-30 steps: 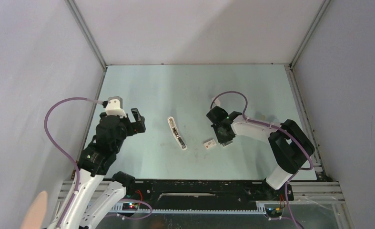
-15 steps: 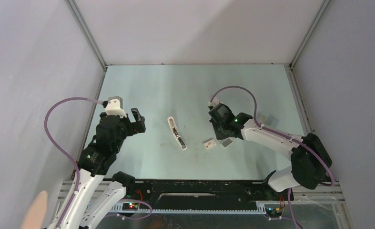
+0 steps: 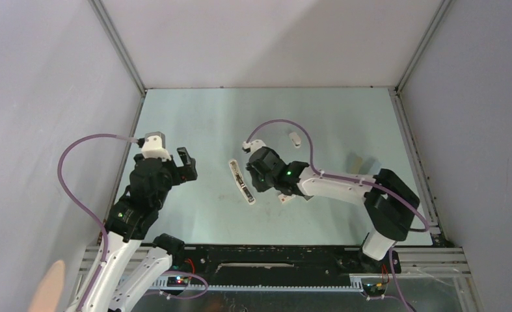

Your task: Load the staples into the stapler

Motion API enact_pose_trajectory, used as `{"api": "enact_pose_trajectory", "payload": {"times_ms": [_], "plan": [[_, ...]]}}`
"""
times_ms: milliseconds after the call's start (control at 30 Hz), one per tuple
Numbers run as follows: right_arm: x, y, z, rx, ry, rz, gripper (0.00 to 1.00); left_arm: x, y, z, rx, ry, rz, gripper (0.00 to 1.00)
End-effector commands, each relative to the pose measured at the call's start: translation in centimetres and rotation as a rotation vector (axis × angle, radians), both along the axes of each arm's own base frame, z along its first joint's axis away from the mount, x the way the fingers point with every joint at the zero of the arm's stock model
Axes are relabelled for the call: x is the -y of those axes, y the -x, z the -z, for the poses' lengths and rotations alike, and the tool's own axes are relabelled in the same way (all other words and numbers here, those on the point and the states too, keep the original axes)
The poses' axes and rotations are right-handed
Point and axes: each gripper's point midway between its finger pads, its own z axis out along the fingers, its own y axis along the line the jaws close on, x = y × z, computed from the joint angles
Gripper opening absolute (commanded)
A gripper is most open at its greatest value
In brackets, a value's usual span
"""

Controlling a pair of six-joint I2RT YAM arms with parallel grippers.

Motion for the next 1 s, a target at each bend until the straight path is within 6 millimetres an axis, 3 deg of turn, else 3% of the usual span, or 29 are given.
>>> {"api": "enact_pose_trajectory", "payload": {"times_ms": [0, 267, 567, 967], "plan": [[-5.0, -0.9, -1.7, 0.078, -0.124, -0.047, 0.12, -0.7, -0.1, -0.7, 0.033, -0.011, -0.027, 1.00], [-7.2, -1.4, 0.3, 0.102, -0.109, -0.056, 0.11, -0.8, -0.2, -0.7, 0.033, -0.010, -0.035, 1.00], [-6.3, -2.3, 2.0, 0.133, -0.040, -0.010, 0.10, -0.9, -0.1, -0.7, 0.037, -0.008, -0.037, 1.00], [-6.3, -1.8, 3.3, 0.113, -0.012, -0.030, 0.10, -0.9, -0.2, -0.6, 0.035, -0.008, -0.037, 1.00]]}}
